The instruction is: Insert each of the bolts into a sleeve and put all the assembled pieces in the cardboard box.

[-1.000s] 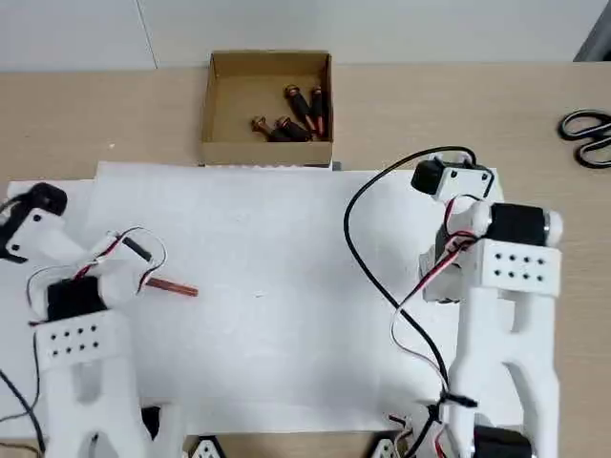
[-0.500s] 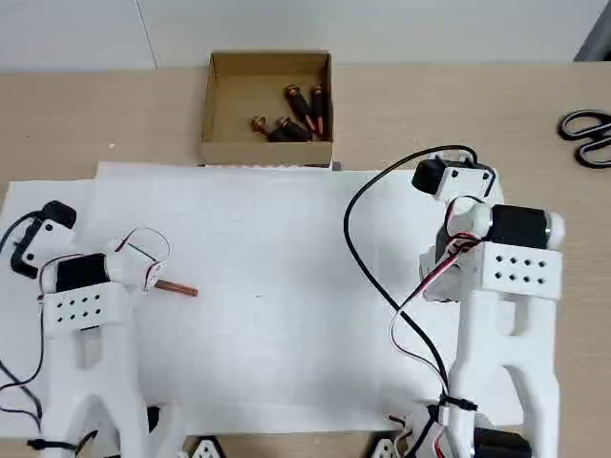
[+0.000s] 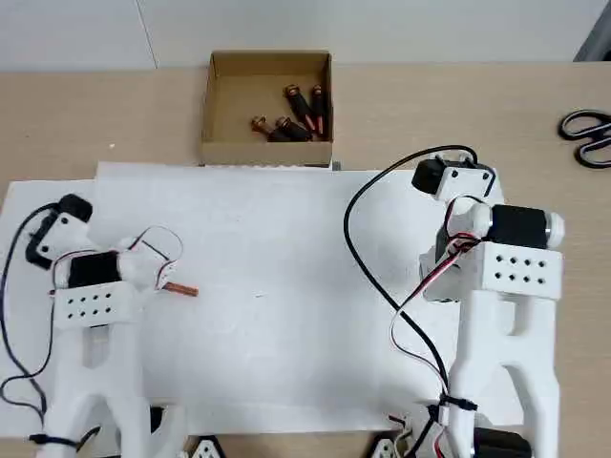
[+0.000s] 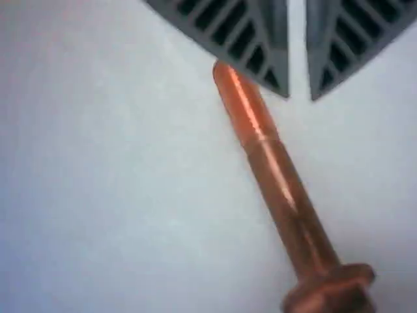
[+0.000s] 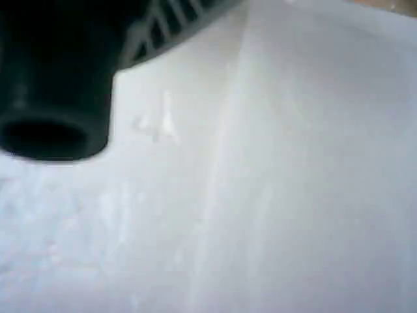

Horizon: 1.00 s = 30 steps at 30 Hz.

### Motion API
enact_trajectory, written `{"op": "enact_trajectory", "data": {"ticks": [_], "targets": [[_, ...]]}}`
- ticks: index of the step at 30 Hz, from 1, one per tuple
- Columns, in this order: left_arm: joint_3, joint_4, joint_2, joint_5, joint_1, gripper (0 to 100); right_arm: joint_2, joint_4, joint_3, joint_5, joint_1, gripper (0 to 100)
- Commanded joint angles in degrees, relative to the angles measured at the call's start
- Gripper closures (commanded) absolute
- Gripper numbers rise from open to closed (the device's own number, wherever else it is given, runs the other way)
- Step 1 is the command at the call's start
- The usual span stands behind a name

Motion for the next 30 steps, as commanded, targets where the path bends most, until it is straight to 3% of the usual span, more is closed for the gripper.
{"op": "enact_trajectory", "data": {"ticks": [1,9,18,30], "targets": [[-0.2,-1.1,0.0,-0.4,0.7,99,-2.0,0.2,-0.3,-0.4,0.1,99.6],[0.7,0.2,0.0,-2.0,0.7,92,-1.8,0.1,-0.4,0.2,0.2,99.6],[3.3,-0.4,0.0,-2.0,0.1,92,-1.9,0.0,-0.5,1.6,0.5,99.6],[6.2,-8.0,0.0,-2.5,-3.2,92,-1.9,0.0,-0.6,1.6,0.2,99.6]]}}
